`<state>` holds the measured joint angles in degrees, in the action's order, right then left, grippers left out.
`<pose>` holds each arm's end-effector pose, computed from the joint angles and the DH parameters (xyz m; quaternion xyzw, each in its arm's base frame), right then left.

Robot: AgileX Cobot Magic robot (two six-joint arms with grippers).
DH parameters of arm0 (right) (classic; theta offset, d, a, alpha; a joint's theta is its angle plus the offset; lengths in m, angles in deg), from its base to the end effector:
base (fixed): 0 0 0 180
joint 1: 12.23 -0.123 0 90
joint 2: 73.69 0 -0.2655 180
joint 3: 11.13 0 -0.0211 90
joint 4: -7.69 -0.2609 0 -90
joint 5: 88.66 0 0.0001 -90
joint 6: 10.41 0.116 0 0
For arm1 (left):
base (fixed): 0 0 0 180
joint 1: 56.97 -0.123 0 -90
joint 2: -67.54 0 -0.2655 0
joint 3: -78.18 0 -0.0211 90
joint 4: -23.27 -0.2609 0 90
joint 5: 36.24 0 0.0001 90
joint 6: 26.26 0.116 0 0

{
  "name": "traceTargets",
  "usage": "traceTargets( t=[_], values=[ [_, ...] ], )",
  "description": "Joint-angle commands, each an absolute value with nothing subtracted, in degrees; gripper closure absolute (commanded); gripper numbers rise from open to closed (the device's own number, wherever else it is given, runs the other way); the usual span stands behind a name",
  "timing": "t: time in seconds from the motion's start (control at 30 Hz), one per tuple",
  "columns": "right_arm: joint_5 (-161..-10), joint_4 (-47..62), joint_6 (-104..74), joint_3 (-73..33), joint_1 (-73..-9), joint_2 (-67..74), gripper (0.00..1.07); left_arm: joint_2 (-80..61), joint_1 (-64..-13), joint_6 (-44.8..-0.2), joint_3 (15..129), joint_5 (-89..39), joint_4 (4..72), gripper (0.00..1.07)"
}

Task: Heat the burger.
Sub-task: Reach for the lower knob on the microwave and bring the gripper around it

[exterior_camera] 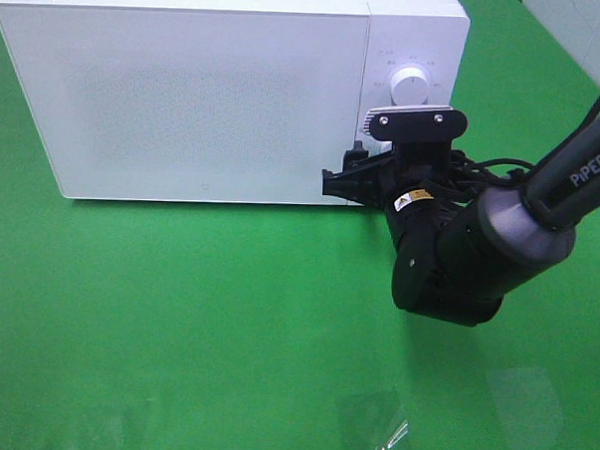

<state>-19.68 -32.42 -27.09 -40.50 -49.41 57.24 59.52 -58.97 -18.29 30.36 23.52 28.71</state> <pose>0.3399 0.1703 0.0737 -0.0264 0.7402 -0.0239 0.6715 0.0458 -0.0079 0.2742 0.0456 0.8440 -0.0010 0.5344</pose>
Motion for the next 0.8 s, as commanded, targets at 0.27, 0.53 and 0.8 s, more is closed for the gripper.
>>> traceTargets(
  t=[0.27, 0.53, 0.8],
  values=[
    [-14.86, -30.47, -28.46, -39.29, -48.33, 56.43, 0.31, 60.90, -59.15, -18.23, 30.53, 23.18, 28.77, 0.13],
    [-13.37, -30.47, -30.35, -39.29, -48.33, 56.38, 0.45, 60.90, -59.15, -18.23, 30.53, 23.18, 28.77, 0.13],
    [-10.17, -30.47, -30.35, -39.29, -48.33, 55.40, 0.90, 60.90, -59.15, -18.23, 30.53, 23.18, 28.77, 0.13]
  ],
)
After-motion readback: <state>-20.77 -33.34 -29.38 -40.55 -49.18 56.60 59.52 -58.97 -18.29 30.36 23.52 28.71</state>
